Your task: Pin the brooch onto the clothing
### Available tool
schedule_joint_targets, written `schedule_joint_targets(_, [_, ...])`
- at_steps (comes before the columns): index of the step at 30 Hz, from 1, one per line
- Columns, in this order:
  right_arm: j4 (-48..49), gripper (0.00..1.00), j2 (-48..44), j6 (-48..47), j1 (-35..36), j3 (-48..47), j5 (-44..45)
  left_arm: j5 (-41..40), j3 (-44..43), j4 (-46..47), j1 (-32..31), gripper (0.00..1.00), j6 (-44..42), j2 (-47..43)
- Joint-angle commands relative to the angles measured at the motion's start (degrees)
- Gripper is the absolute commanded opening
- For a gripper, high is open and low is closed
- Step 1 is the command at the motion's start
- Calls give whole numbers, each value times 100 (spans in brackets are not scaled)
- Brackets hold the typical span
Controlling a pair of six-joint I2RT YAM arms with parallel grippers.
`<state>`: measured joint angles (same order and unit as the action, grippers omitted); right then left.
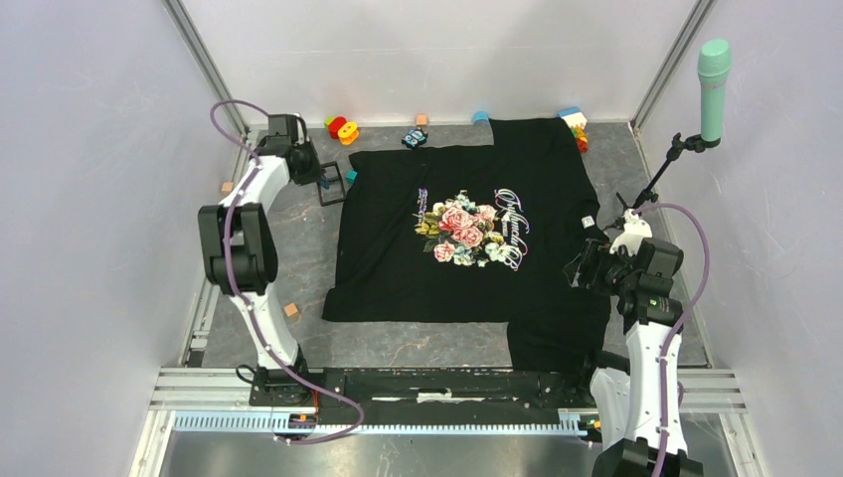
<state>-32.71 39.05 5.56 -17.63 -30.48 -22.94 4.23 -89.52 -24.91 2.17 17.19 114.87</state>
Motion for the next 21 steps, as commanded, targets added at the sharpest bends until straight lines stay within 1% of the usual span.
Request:
schedule_joint_targets(1, [132, 79, 31, -119, 25, -389, -737, 716, 224, 39, 20, 2, 344, -1005])
schedule_joint_targets(7, [467, 79, 187, -47, 79, -405, -2209, 1841, 886, 150, -147, 2, 727, -1865])
schedule_joint_targets(11, [721, 80, 236, 64, 470, -451, -2537, 2463, 967, 232, -1082, 2, 561, -2353])
schedule_joint_targets(13, [990, 80, 348, 291, 843, -427, -2634, 2949, 900, 325, -1664, 2, 303, -2465])
schedule_joint_targets(14, [1200, 80, 410, 523, 1042, -402, -2727, 3405, 826, 354, -1976, 2, 86, -2469])
schedule_joint_targets(16, [1948, 79, 453, 1108, 1584, -317, -2804, 4298, 737, 361, -2507, 2, -277, -2418])
schedule_joint_targets(17, [2270, 79, 455, 1358, 1905, -303, -2777, 4574, 751, 379, -2746, 2, -370, -2416])
schedule_joint_targets(19, [2862, 79, 462, 1816, 2396, -305, -2674, 4876, 925, 606, -3064, 2, -352, -2515])
schedule_joint_targets(21, [3428, 77, 481, 2273, 2776, -288, -2564, 5199, 1223, 1126, -3257, 2, -72, -2675])
